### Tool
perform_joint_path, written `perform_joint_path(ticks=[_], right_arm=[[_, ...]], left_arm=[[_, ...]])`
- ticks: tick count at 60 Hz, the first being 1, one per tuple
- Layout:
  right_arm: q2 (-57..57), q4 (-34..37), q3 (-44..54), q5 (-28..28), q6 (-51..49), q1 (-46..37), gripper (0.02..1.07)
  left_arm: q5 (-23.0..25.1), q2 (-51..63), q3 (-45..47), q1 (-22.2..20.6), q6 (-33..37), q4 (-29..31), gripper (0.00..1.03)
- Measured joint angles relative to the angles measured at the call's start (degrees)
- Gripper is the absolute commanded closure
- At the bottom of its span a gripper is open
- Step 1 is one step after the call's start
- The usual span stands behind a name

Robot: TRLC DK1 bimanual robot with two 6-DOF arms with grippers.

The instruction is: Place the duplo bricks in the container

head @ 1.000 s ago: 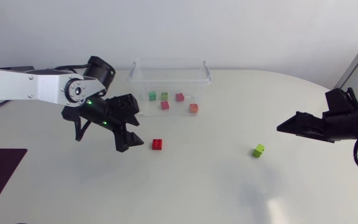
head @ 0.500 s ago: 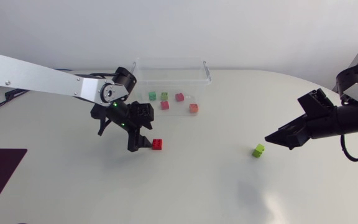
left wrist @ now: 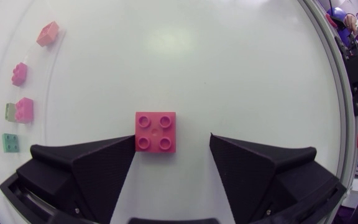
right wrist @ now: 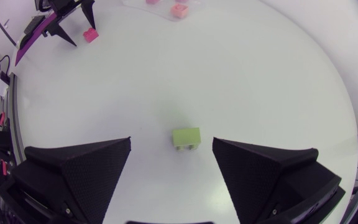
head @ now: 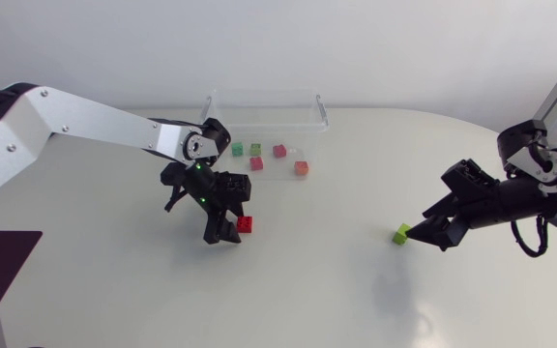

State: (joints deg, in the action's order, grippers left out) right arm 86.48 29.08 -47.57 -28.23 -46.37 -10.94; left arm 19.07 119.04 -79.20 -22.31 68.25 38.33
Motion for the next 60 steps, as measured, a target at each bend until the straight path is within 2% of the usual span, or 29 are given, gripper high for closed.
perform_joint_path(ticks=[12, 24, 31, 39, 46, 54, 60], right_arm=[[3.3, -3.8, 0.8, 2.0, -1.9, 1.2, 0.12], [5.9, -4.9, 0.8, 3.1, -3.4, 1.9, 0.12], [7.0, -7.3, 0.9, 4.3, -3.6, 2.5, 0.15], [8.6, -9.1, 0.9, 5.0, -4.1, 2.8, 0.15], [10.3, -10.6, 0.9, 6.0, -4.5, 3.4, 0.18], [11.2, -11.3, 0.9, 6.1, -4.5, 3.9, 0.34], [11.6, -11.9, 0.9, 6.7, -4.7, 4.3, 0.5]], left_arm=[[0.0, 0.4, -1.6, 0.0, 0.7, 0.8, 0.29], [0.0, 1.4, -2.7, -0.4, 0.8, 1.2, 0.46], [0.0, 2.2, -2.8, -0.8, 0.8, 1.5, 0.62], [0.0, 2.6, -3.0, -0.9, 1.0, 2.4, 0.71], [0.0, 2.8, -3.7, -0.9, 1.5, 4.8, 0.74], [0.0, 2.8, -4.7, -0.8, 2.5, 7.9, 0.75], [0.5, 2.8, -5.6, -0.5, 2.5, 9.3, 0.75]])
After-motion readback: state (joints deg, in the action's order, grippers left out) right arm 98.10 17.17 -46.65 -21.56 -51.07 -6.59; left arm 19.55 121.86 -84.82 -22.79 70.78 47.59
